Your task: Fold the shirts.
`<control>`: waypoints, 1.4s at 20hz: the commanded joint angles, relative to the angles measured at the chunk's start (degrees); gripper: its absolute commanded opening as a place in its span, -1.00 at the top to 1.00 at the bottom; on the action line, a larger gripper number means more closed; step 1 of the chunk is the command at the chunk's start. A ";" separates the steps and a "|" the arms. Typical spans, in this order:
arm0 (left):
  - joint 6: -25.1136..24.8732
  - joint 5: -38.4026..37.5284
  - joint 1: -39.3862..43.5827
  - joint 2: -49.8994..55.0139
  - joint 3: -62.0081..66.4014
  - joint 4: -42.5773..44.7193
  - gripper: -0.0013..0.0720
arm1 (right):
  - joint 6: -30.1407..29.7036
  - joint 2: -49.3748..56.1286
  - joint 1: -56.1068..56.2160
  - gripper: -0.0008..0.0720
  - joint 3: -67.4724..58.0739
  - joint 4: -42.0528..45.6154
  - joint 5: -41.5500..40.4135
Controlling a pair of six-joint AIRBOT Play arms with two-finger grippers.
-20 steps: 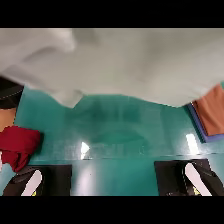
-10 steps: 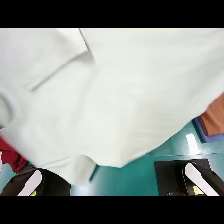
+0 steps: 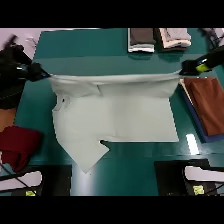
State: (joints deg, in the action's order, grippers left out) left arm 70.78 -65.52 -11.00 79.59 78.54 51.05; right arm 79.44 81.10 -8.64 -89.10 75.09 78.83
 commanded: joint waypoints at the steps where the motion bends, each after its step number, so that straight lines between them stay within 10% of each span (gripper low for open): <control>1: -0.13 9.07 4.00 8.90 0.09 -0.48 0.88 | 2.19 10.12 2.49 0.94 -2.95 -0.83 -2.49; 7: -0.35 5.03 3.93 10.12 4.59 1.62 0.88 | 1.79 14.21 2.36 0.94 -13.88 -0.79 -0.28; 19: -0.24 -1.03 3.96 10.14 -7.13 7.63 0.87 | 1.49 5.92 1.36 0.92 12.24 3.85 -4.57; 20: -0.11 -1.29 3.93 10.10 -7.13 7.50 0.71 | 1.46 5.88 1.70 0.54 11.98 3.08 -4.81; 21: 0.63 -1.95 3.93 10.10 -7.10 7.48 -0.03 | 1.46 5.92 1.66 0.09 11.17 1.16 -4.83; 22: 1.57 -3.26 3.76 9.99 -7.10 7.72 -0.30 | 1.44 5.86 1.57 0.06 9.88 -0.98 -4.63; 28: 3.54 -8.46 0.46 -4.52 -12.85 16.33 -0.30 | -1.62 -2.69 -3.96 0.07 13.38 -3.41 2.19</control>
State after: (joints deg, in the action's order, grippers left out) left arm 72.64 -72.27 -9.32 81.91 69.04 61.73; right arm 79.22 83.02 -9.91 -79.35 72.77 78.52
